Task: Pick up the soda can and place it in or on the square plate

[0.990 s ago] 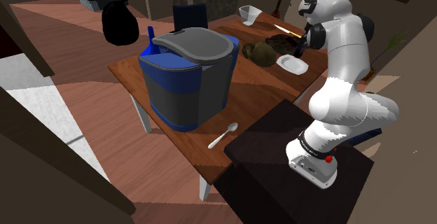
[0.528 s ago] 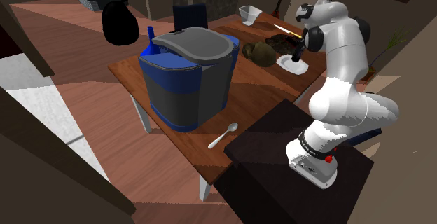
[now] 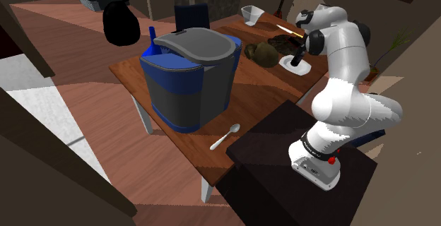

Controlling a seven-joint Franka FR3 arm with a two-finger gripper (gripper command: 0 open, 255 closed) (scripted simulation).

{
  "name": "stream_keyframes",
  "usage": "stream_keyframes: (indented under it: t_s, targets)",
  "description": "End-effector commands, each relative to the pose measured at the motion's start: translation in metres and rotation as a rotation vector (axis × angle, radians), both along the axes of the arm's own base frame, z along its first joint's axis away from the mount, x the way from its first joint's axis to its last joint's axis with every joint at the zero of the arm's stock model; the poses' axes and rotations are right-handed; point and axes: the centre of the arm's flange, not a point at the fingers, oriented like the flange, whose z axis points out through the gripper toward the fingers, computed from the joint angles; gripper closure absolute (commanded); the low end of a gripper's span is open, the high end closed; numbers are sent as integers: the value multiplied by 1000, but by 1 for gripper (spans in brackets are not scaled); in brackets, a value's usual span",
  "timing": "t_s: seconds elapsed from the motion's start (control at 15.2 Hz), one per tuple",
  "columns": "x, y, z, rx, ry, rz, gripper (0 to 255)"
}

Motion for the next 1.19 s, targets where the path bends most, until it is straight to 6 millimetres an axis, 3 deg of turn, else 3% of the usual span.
stream_keyframes:
  t_s: [0.0, 0.26, 0.33, 0.66, 0.92, 1.12]
  targets:
    - [0, 0, 0, -1, -1, 0, 255]
    - [0, 0, 0, -1, -1, 0, 255]
    - [0, 0, 0, -1, -1, 0, 0]
    - [0, 0, 0, -1, -1, 0, 0]
    - [0, 0, 50, -1, -1, 0, 0]
    - [0, 0, 50, -1, -1, 0, 0]
